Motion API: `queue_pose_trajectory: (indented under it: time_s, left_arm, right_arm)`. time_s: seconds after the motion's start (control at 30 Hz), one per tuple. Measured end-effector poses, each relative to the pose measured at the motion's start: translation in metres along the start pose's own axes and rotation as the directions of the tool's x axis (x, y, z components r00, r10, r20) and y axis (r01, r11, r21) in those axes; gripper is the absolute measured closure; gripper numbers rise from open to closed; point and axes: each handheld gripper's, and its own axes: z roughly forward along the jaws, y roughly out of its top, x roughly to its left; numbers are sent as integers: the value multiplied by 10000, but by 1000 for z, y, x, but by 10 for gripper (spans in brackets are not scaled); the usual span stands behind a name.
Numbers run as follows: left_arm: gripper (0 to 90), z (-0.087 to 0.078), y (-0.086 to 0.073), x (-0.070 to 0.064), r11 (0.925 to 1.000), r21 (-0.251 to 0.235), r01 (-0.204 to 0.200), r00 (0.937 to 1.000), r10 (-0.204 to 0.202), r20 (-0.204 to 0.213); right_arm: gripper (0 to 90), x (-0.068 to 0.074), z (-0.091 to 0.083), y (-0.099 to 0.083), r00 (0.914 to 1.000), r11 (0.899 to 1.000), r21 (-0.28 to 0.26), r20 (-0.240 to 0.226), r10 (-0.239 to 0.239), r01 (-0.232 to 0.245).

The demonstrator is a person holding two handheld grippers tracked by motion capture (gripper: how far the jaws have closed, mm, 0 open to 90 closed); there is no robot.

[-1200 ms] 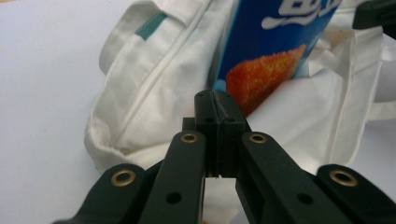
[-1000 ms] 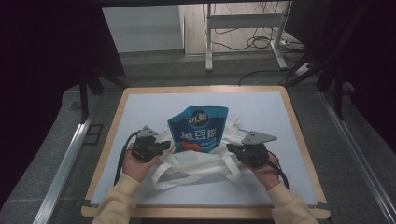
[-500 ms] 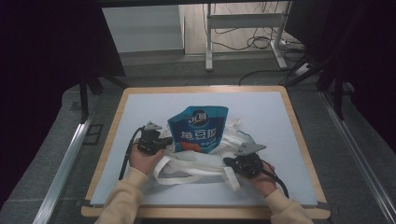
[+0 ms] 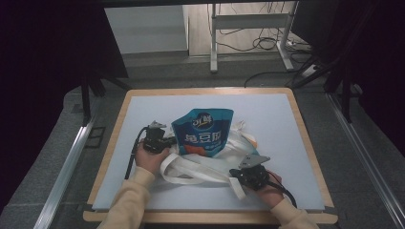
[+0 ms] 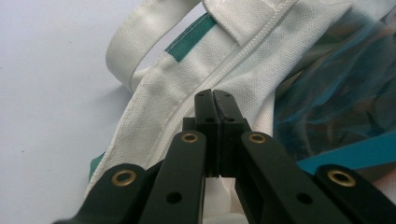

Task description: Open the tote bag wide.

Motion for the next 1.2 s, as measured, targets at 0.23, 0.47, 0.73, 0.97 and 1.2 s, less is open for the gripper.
queue_pose_trajectory:
  time_s: [0.23,0.47,0.73,0.97,1.2]
  left_arm:
    - [899,-14,0,1,9980,-587,224,9986,-195,493]
    - [899,-45,-3,-6,9936,-1106,-220,9983,277,508]
    - [899,-70,-13,-23,9904,-1261,-559,9954,652,709]
    - [899,-72,-22,-30,9916,-1148,-601,9931,711,936]
    - [899,-72,-30,-38,9915,-949,-889,9900,984,1006]
  right_arm:
    - [891,-2,0,3,10000,9999,-107,45,48,-48]
    - [891,-8,-16,16,9995,9954,-936,201,244,-224]
    - [891,-33,-40,36,9963,9823,-1813,615,602,-482]
    - [891,-51,-38,48,9926,9808,-1790,787,925,-772]
    - [890,-59,-26,60,9914,9870,-1379,894,955,-826]
